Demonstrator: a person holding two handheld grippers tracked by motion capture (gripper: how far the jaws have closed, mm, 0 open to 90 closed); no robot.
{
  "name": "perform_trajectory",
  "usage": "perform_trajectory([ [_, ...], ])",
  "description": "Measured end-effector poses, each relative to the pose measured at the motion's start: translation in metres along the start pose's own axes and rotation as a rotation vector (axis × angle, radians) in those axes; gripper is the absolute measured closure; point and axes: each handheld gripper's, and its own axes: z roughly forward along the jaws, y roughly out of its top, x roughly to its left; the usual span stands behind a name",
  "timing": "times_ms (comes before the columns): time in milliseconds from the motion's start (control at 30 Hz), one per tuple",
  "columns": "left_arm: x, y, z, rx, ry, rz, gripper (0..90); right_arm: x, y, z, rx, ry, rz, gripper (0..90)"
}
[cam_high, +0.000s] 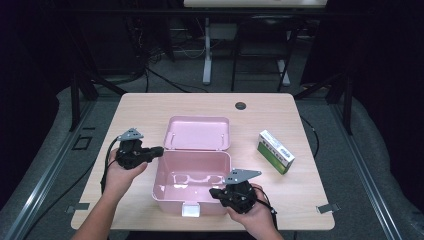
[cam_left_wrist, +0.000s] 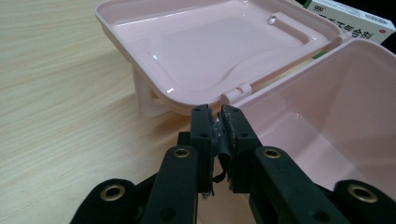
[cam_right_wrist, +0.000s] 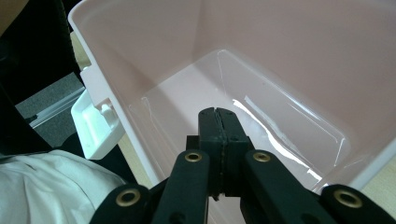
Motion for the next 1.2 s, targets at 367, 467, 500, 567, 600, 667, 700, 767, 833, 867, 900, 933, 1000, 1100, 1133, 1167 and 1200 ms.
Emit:
perform_trajectory([
  [367, -0.004, -0.002, 0.001, -0.004, 0.000, 0.009, 85.0, 0.000, -0.001, -0.002, 0.004, 0.004, 0.007, 90.0],
  [467, -0.004, -0.002, 0.001, -0.004, -0.002, 0.007, 84.9, 0.000, -0.001, -0.003, 0.006, 0.003, 0.005, 90.0],
  [500, -0.004, -0.003, 0.000, -0.004, -0.003, 0.008, 84.9, 0.000, -0.001, -0.003, 0.007, 0.004, 0.005, 90.0],
  [567, -0.004, -0.003, 0.000, -0.004, -0.008, 0.005, 84.8, -0.001, -0.001, -0.003, 0.005, 0.005, 0.006, 89.7],
  [600, -0.004, -0.003, 0.000, -0.007, -0.006, -0.001, 84.8, -0.001, -0.001, -0.003, 0.001, 0.007, 0.014, 87.0],
  [667, -0.004, -0.003, 0.000, -0.007, -0.004, 0.001, 84.2, 0.000, -0.001, -0.004, -0.024, 0.003, 0.017, 78.5],
  [700, -0.004, -0.003, -0.001, -0.007, 0.001, 0.008, 83.6, -0.001, -0.001, -0.005, -0.032, 0.007, 0.017, 77.2],
  [767, -0.004, -0.003, -0.003, -0.013, -0.010, 0.006, 81.2, -0.001, 0.001, -0.008, -0.045, -0.007, 0.012, 75.4],
  [833, -0.005, -0.003, -0.007, -0.025, -0.007, 0.009, 78.9, -0.004, 0.004, -0.012, -0.066, -0.010, 0.025, 69.6],
  [867, -0.005, -0.003, -0.009, -0.027, -0.012, 0.009, 76.7, -0.005, 0.005, -0.014, -0.080, -0.011, 0.026, 67.5],
  [900, -0.005, -0.004, -0.012, -0.039, -0.014, 0.011, 74.8, -0.006, 0.006, -0.015, -0.091, -0.010, 0.029, 66.2],
  [933, -0.004, -0.003, -0.015, -0.043, -0.008, 0.015, 72.8, -0.007, 0.008, -0.017, -0.096, -0.003, 0.033, 63.6],
  [1000, -0.002, -0.003, -0.021, -0.073, -0.008, 0.016, 68.8, -0.011, 0.012, -0.021, -0.117, 0.003, 0.026, 56.5],
  [1100, 0.002, -0.003, -0.027, -0.083, -0.023, 0.015, 63.6, -0.018, 0.019, -0.027, -0.144, 0.016, 0.038, 49.5],
  [1133, 0.002, -0.004, -0.029, -0.081, -0.022, 0.014, 62.3, -0.021, 0.023, -0.028, -0.144, 0.019, 0.039, 46.6],
  [1167, 0.003, -0.004, -0.030, -0.085, -0.025, 0.013, 60.6, -0.024, 0.026, -0.030, -0.143, 0.014, 0.034, 45.2],
  [1200, 0.004, -0.004, -0.031, -0.082, -0.027, 0.020, 58.6, -0.026, 0.030, -0.033, -0.139, 0.005, 0.029, 44.0],
])
